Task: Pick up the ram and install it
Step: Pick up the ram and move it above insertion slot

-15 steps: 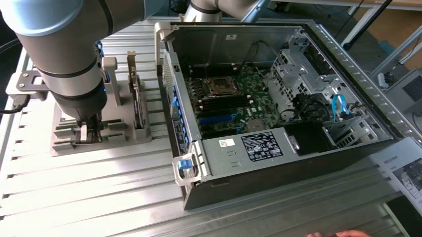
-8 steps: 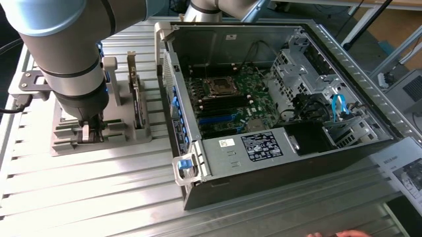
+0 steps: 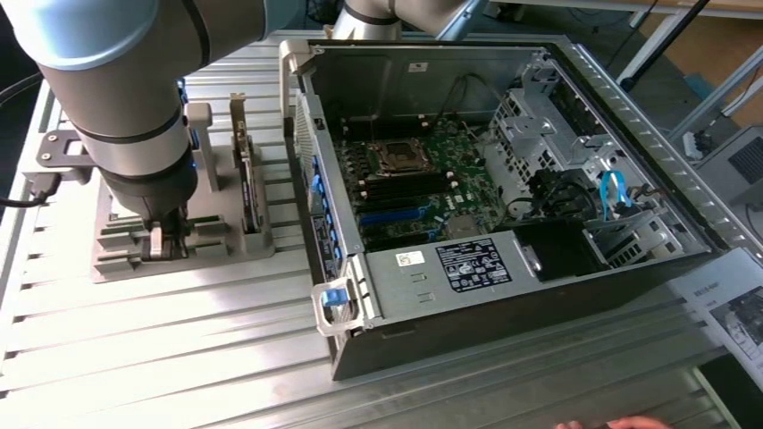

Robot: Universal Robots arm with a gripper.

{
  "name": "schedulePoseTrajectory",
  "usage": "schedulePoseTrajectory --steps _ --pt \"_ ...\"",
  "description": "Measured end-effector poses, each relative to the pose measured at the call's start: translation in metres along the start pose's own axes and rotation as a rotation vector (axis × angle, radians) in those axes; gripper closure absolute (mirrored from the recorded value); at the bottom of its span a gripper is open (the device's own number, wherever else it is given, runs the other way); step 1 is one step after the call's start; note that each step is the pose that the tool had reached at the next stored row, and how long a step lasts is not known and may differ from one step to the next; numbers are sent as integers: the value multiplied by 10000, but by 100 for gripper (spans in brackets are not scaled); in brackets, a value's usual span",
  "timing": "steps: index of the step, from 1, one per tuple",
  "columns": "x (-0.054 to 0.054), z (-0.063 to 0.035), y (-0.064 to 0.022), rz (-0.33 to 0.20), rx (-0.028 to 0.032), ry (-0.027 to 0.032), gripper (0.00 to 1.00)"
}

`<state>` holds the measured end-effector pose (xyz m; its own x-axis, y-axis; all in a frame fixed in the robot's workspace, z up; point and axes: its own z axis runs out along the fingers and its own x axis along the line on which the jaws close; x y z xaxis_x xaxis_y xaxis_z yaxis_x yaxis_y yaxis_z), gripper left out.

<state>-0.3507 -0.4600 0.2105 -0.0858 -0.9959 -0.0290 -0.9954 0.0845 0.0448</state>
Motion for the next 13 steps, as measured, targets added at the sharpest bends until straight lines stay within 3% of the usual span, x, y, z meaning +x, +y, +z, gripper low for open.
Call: schedulePoseTrajectory --steps 13 --pt "-4 13 0 0 1 0 64"
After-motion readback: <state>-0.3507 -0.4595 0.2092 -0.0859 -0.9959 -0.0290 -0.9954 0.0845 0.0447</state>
